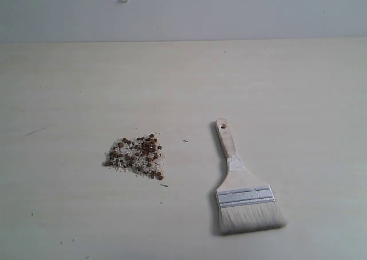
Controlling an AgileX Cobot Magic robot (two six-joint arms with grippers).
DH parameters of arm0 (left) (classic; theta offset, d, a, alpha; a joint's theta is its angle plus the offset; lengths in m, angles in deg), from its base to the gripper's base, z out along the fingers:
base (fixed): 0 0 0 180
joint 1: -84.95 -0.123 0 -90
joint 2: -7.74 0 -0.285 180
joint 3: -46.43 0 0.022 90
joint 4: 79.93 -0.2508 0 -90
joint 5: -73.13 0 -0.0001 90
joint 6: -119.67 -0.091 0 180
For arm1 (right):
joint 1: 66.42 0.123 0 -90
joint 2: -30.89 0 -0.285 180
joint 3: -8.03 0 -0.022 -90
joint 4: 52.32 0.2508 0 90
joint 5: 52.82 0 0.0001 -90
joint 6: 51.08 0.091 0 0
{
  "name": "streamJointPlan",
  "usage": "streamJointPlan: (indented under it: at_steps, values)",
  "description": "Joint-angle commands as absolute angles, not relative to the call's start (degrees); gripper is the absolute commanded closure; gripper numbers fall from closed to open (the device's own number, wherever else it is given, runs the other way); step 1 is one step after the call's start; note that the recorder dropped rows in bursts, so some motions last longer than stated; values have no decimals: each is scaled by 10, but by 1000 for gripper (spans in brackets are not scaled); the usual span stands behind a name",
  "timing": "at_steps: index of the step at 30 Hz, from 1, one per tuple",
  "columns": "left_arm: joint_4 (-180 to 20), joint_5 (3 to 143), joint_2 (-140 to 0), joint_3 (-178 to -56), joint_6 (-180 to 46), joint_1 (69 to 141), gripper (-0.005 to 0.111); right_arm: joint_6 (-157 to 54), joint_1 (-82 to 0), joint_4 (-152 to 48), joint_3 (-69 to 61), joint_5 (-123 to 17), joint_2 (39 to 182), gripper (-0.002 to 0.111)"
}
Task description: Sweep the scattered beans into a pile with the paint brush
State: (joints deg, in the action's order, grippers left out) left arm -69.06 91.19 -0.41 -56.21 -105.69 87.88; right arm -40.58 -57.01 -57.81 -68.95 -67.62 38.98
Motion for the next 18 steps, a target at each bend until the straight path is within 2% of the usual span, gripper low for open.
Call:
streamJointPlan:
  at_steps: [1, 13, 18]
  values:
    - [-686, 908, -1, -564, -1052, 878, 107, -404, -571, -578, -692, -675, 387, 108]
    - [-686, 895, -1, -564, -1036, 878, 107, -404, -571, -578, -692, -675, 387, 108]
    - [-688, 881, -1, -564, -837, 878, 107, -404, -571, -578, -692, -675, 387, 108]
